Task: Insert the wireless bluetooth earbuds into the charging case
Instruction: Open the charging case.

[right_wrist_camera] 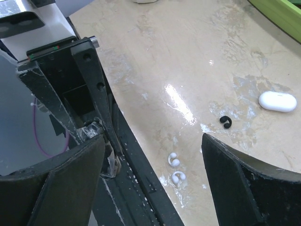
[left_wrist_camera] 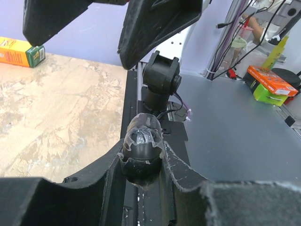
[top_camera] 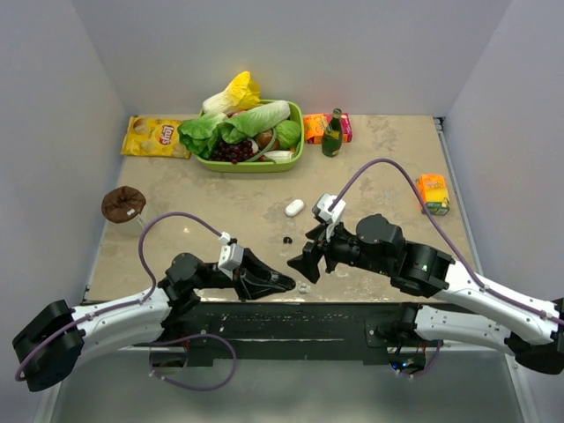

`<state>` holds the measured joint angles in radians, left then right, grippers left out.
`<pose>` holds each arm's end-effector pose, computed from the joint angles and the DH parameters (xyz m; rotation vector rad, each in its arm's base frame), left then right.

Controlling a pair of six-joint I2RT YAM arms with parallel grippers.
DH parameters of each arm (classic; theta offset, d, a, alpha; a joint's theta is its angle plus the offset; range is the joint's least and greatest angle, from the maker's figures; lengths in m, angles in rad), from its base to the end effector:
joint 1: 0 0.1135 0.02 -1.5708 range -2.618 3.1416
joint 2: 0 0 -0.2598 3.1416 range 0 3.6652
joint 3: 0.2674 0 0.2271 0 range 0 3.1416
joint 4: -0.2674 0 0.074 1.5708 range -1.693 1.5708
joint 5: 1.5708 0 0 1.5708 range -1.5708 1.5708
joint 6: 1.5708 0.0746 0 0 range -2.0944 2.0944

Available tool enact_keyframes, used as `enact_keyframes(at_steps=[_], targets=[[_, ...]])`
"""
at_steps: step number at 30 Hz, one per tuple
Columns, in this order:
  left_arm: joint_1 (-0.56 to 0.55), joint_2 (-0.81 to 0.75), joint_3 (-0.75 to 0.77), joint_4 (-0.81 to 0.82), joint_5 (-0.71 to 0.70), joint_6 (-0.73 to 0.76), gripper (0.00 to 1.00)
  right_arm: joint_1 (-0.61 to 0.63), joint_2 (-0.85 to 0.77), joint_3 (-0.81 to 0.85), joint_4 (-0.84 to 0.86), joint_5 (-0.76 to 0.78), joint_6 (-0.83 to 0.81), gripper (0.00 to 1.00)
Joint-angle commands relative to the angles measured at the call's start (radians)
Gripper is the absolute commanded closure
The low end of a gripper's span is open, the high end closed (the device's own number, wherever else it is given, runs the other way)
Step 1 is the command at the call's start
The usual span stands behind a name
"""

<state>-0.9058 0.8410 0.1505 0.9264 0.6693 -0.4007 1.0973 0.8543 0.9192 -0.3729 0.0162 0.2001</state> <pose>0.0763 -0.1723 0.2449 0.9720 1.2317 -1.5035 0.0949 0.1825 0.3385 -0.8457 1.7840 0.8595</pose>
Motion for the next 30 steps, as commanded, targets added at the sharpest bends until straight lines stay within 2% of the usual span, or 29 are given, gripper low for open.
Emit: enact_keyframes(at_steps=[1,7,10,21,30], targets=[[-0.005,0.026,-0.011,0.081,-0.022,0.008,1.0,-0.008,-0.006,0.004,0.045,-0.013,-0.005,0.13],[-0.004,0.047,0.011,0.098,-0.013,0.005,1.0,-0.007,0.055,0.009,0.02,-0.188,-0.064,0.11],[-0.004,0.046,0.032,0.081,-0.002,0.013,1.0,-0.007,0.083,0.006,0.012,-0.237,-0.076,0.14],[-0.005,0.029,0.081,0.031,0.016,0.022,1.0,-0.007,0.12,0.004,-0.032,-0.219,-0.097,0.17],[-0.013,0.003,0.064,0.029,0.035,0.025,1.0,-0.027,0.106,0.0,-0.028,-0.118,-0.047,0.21]])
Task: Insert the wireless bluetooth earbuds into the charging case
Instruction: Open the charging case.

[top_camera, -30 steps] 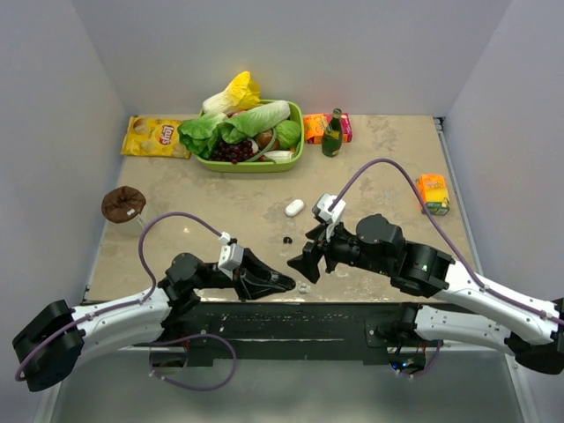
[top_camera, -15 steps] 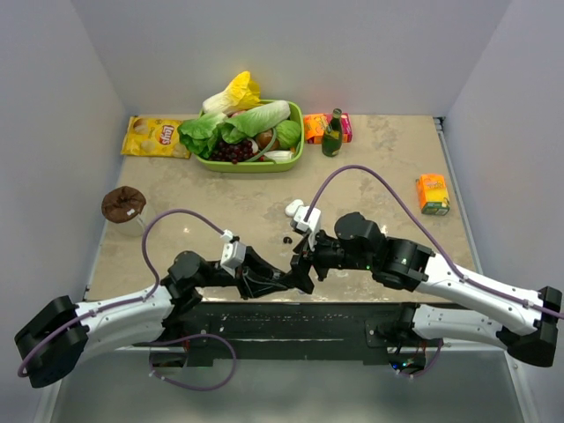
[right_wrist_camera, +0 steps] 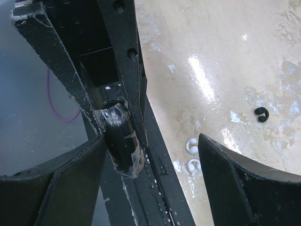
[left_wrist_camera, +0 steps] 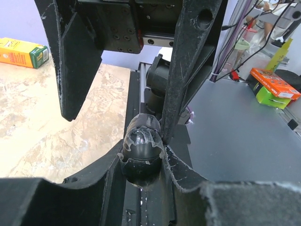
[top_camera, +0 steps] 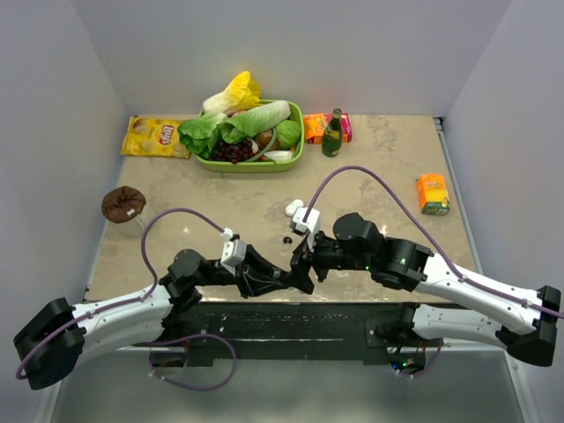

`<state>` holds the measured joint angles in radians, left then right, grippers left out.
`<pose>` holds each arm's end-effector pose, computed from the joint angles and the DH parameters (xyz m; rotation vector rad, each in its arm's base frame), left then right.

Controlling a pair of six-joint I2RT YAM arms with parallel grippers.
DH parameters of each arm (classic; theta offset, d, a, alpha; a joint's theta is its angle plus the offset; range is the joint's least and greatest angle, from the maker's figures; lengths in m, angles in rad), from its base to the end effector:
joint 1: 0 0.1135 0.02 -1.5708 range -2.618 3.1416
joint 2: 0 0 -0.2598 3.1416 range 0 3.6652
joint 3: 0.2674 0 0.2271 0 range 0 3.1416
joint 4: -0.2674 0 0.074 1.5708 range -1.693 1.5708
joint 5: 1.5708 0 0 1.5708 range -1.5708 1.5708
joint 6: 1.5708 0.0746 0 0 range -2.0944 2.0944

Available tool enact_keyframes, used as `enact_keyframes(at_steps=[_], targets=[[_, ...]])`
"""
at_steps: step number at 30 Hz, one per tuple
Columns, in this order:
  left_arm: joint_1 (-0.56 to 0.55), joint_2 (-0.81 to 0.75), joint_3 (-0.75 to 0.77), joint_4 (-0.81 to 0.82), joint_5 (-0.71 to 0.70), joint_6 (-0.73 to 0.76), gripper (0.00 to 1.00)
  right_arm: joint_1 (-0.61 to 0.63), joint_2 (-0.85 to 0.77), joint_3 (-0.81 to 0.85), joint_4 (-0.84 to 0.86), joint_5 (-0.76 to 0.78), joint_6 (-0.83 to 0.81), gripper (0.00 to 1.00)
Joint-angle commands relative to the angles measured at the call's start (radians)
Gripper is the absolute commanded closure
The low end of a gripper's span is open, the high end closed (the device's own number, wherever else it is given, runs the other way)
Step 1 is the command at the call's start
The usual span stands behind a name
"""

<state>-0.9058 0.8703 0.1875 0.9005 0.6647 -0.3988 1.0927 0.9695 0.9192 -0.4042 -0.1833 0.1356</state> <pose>0.0810 -0.1778 0.2491 0.9708 1.2522 -1.4997 0.0925 0.2080 0.3120 -1.0998 1.8522 0.9353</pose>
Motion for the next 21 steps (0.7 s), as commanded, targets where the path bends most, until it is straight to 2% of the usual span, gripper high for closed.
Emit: enact_keyframes(at_steps=[1,14,17,20,21], targets=[[-0.015,-0.03,0.026,0.055,0.038,0.023,1.0,-0.036,-0.018,-0.003,0.007,0.085,0.022,0.22],[-0.018,-0.045,0.017,0.025,0.013,0.034,1.0,-0.062,-0.049,-0.008,0.045,0.07,0.044,0.25],[-0.018,-0.042,0.017,0.025,0.007,0.032,1.0,-0.062,-0.052,-0.008,0.051,0.058,0.041,0.28],[-0.018,-0.034,0.02,0.023,-0.002,0.031,1.0,-0.062,-0.052,-0.008,0.057,0.033,0.033,0.34],[-0.018,-0.031,0.021,0.023,-0.004,0.031,1.0,-0.062,-0.051,-0.008,0.059,0.025,0.03,0.4]])
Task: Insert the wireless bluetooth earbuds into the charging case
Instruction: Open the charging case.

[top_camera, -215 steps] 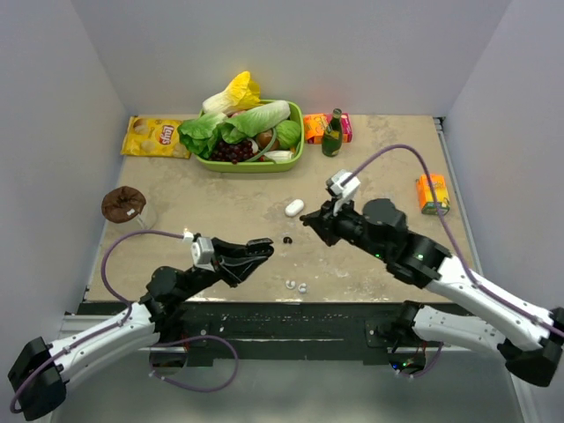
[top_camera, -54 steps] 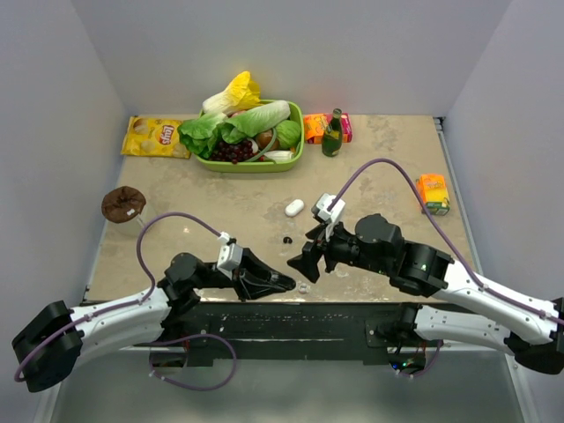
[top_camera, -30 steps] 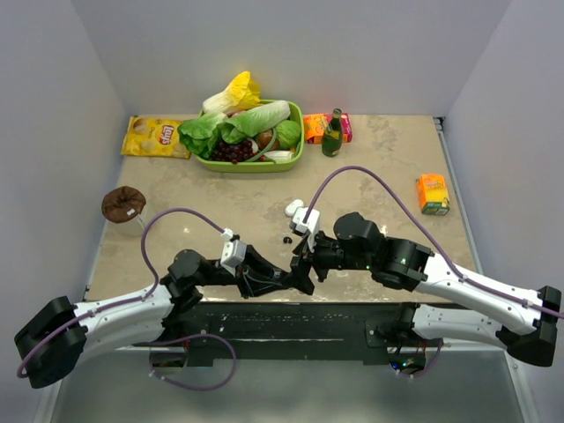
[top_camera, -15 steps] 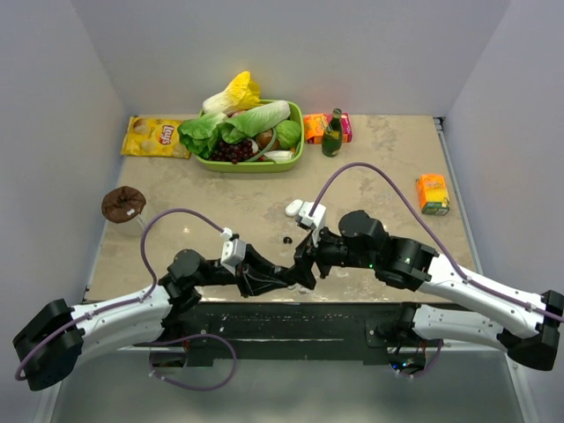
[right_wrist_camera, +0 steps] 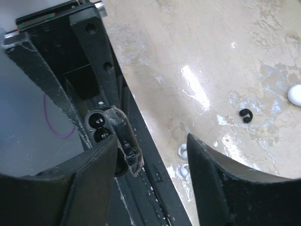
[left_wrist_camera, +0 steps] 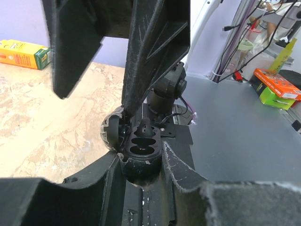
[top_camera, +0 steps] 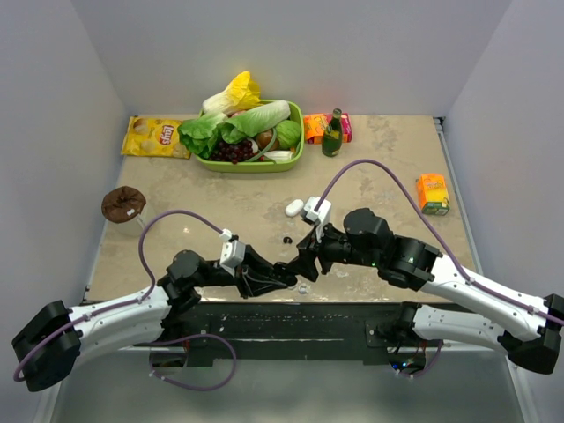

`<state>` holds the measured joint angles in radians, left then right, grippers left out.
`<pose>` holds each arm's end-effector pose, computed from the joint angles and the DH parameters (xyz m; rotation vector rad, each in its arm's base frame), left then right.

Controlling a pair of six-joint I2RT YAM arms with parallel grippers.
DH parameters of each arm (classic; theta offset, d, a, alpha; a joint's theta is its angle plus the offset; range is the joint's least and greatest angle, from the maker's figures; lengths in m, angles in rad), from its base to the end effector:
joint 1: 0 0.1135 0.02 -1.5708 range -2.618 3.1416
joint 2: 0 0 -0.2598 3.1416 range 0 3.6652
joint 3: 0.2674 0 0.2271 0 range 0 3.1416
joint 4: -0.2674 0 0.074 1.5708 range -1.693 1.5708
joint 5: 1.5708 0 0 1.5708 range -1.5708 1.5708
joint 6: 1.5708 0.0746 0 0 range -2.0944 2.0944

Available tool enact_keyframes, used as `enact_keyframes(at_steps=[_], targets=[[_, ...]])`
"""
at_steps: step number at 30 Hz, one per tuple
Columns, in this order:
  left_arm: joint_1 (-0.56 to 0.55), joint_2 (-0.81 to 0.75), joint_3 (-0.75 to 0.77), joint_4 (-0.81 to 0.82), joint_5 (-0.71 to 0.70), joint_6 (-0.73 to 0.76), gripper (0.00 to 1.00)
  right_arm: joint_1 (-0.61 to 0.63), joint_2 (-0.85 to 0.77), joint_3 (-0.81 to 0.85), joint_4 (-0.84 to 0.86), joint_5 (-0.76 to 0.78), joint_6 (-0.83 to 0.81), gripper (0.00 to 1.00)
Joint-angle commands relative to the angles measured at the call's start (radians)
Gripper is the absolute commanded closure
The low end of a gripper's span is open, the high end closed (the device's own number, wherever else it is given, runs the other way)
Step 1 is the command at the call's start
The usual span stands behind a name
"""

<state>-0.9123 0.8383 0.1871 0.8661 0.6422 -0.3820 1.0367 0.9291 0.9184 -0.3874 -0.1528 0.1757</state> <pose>0.0794 -0.1756 0.2501 0.9634 1.2494 -1.4788 0.1024 0.1954 0.3220 -0.9662 1.8500 0.9200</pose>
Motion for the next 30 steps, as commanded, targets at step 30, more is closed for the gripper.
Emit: enact_keyframes(at_steps=[30], targets=[[-0.011,0.012,0.034,0.071,0.004,0.022,1.0,-0.006,0.074,-0.009,0.045,-0.146,-0.035,0.64]])
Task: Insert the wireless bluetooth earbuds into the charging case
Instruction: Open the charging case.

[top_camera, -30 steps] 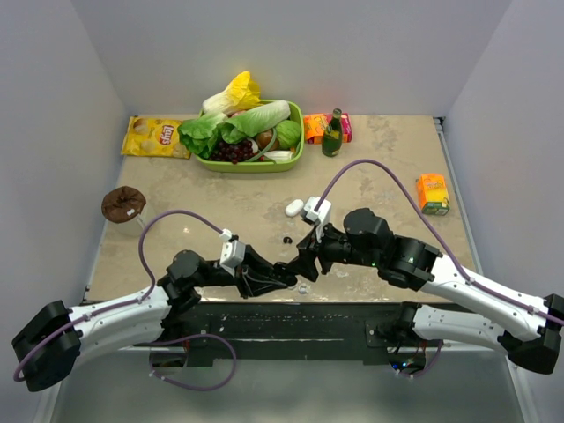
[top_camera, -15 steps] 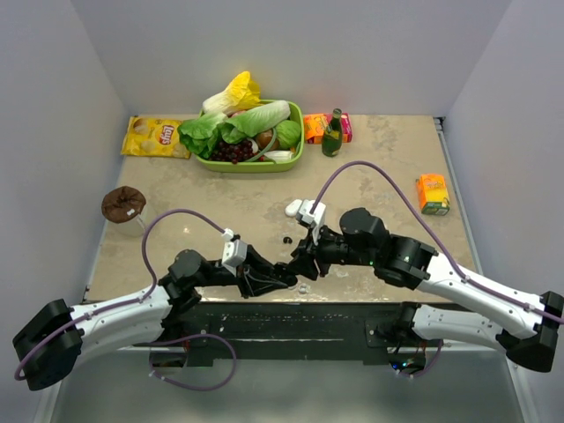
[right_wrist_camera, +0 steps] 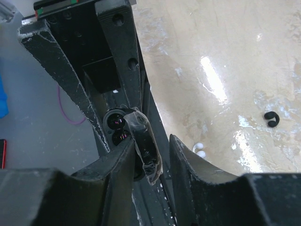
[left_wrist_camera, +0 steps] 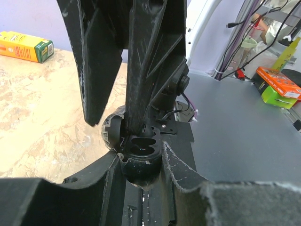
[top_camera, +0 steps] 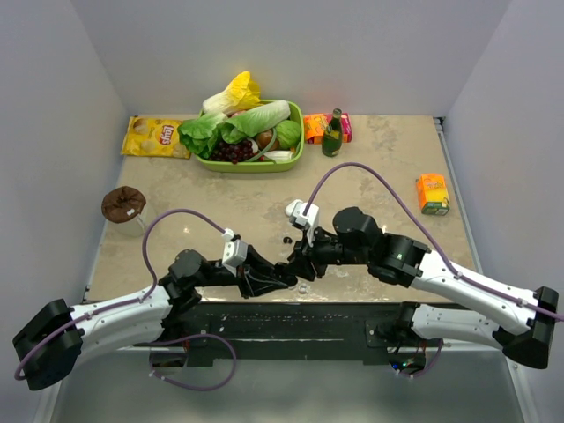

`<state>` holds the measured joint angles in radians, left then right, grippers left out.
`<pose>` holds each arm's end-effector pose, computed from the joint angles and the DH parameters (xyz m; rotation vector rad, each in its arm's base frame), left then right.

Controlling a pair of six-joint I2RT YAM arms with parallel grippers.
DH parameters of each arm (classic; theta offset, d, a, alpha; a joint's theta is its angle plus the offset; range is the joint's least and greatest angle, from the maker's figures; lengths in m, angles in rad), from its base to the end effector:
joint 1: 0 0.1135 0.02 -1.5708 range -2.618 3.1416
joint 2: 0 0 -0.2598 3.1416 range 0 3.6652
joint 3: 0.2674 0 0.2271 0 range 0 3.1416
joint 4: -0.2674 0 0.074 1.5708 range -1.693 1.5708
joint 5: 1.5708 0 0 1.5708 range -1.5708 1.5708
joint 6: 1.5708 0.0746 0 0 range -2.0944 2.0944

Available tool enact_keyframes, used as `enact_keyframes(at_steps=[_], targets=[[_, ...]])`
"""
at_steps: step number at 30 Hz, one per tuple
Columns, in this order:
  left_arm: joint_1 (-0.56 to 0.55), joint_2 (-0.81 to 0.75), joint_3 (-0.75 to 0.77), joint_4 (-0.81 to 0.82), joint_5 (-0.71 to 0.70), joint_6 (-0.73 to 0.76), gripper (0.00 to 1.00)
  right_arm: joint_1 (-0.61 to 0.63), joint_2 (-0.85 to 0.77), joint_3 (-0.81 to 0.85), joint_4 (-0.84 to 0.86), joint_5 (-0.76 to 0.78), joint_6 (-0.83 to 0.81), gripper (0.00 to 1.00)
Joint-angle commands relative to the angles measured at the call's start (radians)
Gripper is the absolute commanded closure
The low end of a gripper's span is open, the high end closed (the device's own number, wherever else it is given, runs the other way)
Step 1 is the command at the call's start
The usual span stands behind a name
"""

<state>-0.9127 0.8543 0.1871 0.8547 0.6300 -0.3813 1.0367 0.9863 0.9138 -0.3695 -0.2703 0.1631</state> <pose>0.0817 -0.1776 0.2461 0.9565 1.2831 -1.4713 0.1006 0.2092 0.3117 -1.0746 1.8652 1.0073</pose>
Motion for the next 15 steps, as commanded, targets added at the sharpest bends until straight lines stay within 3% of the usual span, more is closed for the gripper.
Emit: enact_keyframes(at_steps=[1,10,11,15], targets=[[-0.011,-0.004,0.034,0.084,0.014,0.022,1.0,-0.006,0.02,-0.004,0.027,-0.03,-0.022,0.65],[-0.011,0.008,0.032,0.084,0.013,0.022,1.0,-0.006,0.006,0.008,0.015,-0.03,-0.031,0.89],[-0.011,0.015,0.034,0.084,0.013,0.022,1.0,-0.006,0.008,0.01,0.011,-0.033,-0.036,0.96],[-0.011,0.028,0.034,0.076,0.01,0.025,0.81,-0.006,0.006,0.031,-0.011,-0.046,-0.054,1.0]])
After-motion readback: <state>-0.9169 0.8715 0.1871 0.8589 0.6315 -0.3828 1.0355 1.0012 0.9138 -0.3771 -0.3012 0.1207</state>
